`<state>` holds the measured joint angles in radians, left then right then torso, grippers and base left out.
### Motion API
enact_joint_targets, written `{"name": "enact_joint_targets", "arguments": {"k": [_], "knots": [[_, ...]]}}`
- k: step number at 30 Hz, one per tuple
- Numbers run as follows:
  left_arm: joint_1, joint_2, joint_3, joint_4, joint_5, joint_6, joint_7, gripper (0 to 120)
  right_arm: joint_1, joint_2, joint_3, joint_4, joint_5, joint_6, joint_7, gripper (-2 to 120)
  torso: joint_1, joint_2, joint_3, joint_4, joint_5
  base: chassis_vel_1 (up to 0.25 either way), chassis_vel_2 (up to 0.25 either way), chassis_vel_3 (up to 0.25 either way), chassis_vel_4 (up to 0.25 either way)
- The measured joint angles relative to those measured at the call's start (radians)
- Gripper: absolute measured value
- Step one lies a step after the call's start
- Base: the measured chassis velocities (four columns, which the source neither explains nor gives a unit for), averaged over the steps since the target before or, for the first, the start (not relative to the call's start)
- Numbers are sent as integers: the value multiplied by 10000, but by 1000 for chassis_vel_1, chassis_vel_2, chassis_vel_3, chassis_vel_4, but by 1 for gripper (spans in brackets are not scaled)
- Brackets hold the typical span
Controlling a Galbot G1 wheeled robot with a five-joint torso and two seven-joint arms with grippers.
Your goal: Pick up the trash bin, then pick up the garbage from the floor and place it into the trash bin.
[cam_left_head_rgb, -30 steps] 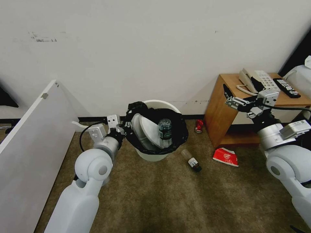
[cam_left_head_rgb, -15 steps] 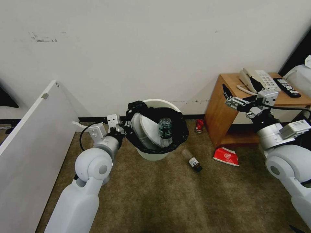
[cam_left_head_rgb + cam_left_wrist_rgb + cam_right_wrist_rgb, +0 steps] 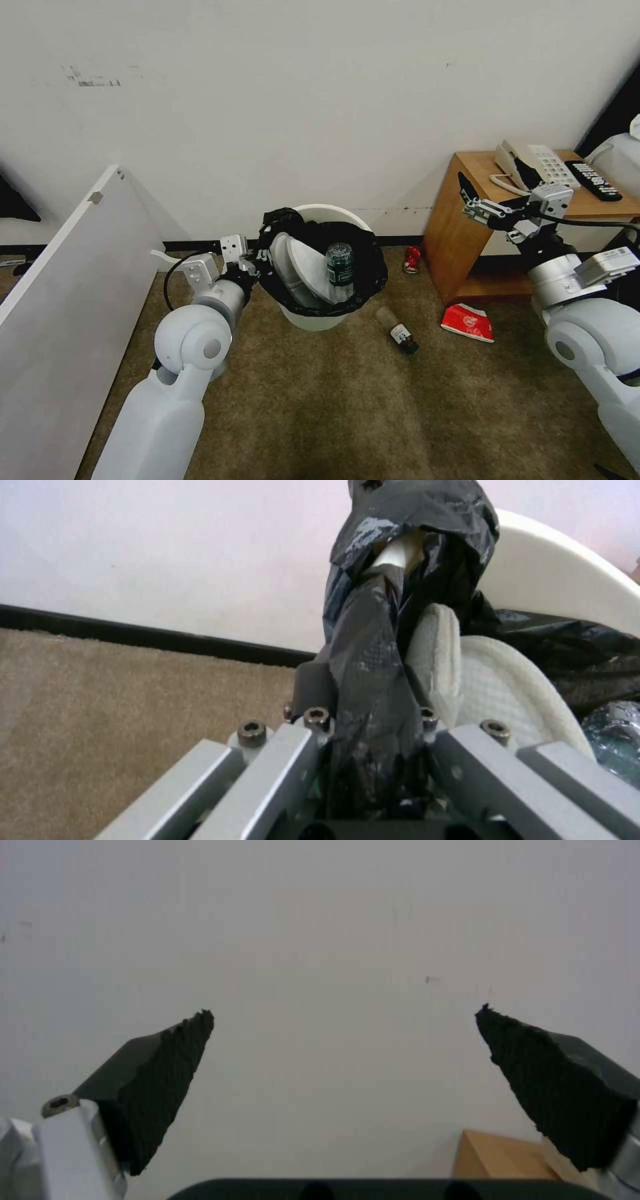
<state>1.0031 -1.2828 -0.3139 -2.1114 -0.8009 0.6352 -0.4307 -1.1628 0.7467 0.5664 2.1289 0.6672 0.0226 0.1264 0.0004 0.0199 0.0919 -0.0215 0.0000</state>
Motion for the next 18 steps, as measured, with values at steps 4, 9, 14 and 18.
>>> {"name": "enact_joint_targets", "arguments": {"k": [4, 9, 14, 18], "knots": [[3, -4, 3, -2, 2, -1, 0, 4, -7, 13, 15, -21, -140, -7, -114, 100, 0, 0, 0, 0, 0, 0, 0, 0, 0], [-13, -28, 27, -2, 2, -1, 0, 4, 22, 16, -11, -36, -72, -15, -47, 100, 0, 0, 0, -1, 1, 0, 0, 0, 0], [-29, -32, 27, 19, 8, -1, 0, 4, 43, 23, -16, -36, 35, -4, -6, 100, 0, 0, 0, 2, -1, 0, 0, 0, 0], [-34, -40, 28, 27, 10, -2, 0, 4, 49, 30, -17, -39, 30, -1, -9, 100, 0, 0, 0, 2, -1, 0, 0, 0, 0]]}}
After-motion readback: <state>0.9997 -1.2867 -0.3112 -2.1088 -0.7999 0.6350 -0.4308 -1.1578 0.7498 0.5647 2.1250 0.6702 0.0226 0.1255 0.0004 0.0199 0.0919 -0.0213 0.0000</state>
